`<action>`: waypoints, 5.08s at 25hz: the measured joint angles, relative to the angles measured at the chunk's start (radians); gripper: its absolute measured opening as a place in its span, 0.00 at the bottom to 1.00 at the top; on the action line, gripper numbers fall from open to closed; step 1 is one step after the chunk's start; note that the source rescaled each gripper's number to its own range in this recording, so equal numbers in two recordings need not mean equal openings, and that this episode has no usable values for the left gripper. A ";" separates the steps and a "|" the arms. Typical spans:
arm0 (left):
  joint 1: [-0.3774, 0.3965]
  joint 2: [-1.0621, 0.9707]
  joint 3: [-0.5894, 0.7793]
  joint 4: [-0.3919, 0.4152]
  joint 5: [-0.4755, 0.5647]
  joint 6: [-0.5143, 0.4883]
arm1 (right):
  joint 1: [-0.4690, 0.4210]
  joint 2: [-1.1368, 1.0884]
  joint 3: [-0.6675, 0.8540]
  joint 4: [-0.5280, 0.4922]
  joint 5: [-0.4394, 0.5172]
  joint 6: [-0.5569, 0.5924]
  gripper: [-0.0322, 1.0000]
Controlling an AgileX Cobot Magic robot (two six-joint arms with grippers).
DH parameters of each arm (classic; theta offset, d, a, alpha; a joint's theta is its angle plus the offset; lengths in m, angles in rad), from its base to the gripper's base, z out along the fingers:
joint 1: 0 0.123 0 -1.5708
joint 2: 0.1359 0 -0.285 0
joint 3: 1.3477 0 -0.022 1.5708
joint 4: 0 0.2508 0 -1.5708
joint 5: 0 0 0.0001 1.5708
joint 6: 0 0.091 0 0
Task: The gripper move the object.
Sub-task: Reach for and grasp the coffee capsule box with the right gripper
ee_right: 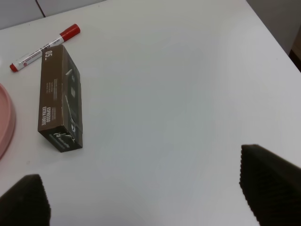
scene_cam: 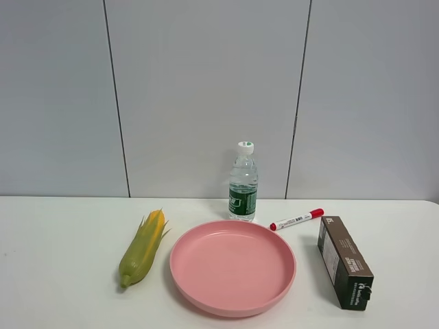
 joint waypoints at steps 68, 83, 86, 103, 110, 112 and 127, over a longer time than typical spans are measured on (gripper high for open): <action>0.000 0.000 0.000 0.001 0.000 0.000 | 0.003 0.432 -0.206 0.293 -0.176 -0.193 0.88; 0.000 0.000 0.000 0.001 0.000 0.000 | 0.015 1.032 -0.341 0.227 -0.248 0.074 0.88; 0.000 0.000 0.000 0.001 0.000 0.000 | 0.090 1.157 -0.341 0.129 -0.298 0.131 0.88; 0.000 0.000 0.000 0.000 0.000 0.000 | 0.306 1.597 -0.540 -0.057 -0.370 0.444 0.88; 0.000 0.000 0.000 0.000 0.000 0.000 | 0.354 1.751 -0.689 -0.105 -0.236 0.472 0.88; 0.000 0.000 0.000 0.000 0.000 0.000 | 0.354 1.794 -0.701 -0.143 -0.212 0.510 0.88; 0.000 0.000 0.000 0.000 0.000 0.000 | 0.361 1.928 -0.704 -0.117 -0.361 0.448 0.88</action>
